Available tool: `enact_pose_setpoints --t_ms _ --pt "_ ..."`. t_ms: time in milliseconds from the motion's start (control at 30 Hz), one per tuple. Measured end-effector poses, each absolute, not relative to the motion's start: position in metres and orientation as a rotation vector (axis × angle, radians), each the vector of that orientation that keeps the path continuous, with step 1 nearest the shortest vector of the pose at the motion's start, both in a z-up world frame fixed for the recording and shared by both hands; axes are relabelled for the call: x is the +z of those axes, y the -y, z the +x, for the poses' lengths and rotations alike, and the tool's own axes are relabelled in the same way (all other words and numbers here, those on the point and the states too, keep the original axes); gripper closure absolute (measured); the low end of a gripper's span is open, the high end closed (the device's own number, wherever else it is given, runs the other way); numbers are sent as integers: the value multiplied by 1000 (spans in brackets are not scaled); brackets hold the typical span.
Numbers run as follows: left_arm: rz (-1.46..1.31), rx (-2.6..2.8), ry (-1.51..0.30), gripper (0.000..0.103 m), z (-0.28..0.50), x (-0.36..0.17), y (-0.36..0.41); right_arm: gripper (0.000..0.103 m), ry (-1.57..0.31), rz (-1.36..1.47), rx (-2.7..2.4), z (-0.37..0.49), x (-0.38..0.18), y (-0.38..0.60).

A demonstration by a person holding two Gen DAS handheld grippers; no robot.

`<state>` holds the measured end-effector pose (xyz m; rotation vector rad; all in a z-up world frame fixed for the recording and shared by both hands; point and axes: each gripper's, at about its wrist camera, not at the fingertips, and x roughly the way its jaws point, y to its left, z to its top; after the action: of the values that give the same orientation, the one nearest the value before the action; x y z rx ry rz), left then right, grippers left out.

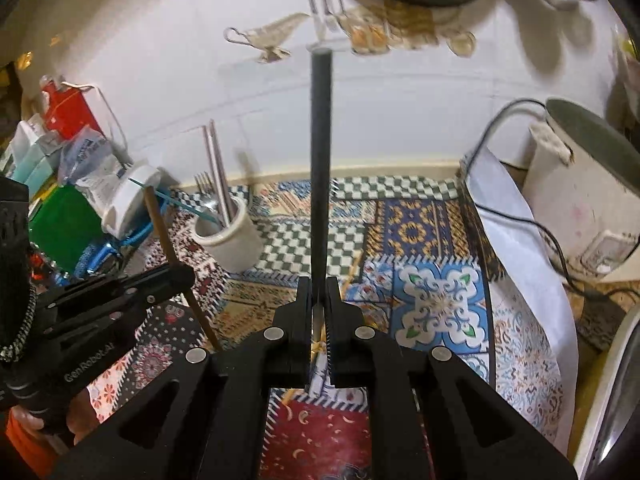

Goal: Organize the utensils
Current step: 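Lift both chopsticks and carry them above the white cup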

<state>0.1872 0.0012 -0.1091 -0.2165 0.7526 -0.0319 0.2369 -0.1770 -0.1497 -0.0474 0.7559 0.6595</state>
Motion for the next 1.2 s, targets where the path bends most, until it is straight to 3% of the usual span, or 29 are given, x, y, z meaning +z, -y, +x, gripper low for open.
enact_pose_setpoints --t_ms 767,1200 --pt "-222 201 -458 98 160 -17 -92 98 -525 -102 842 238 -69 107" --pt "-259 281 -439 98 205 -20 -128 98 -548 -130 918 269 -75 43"
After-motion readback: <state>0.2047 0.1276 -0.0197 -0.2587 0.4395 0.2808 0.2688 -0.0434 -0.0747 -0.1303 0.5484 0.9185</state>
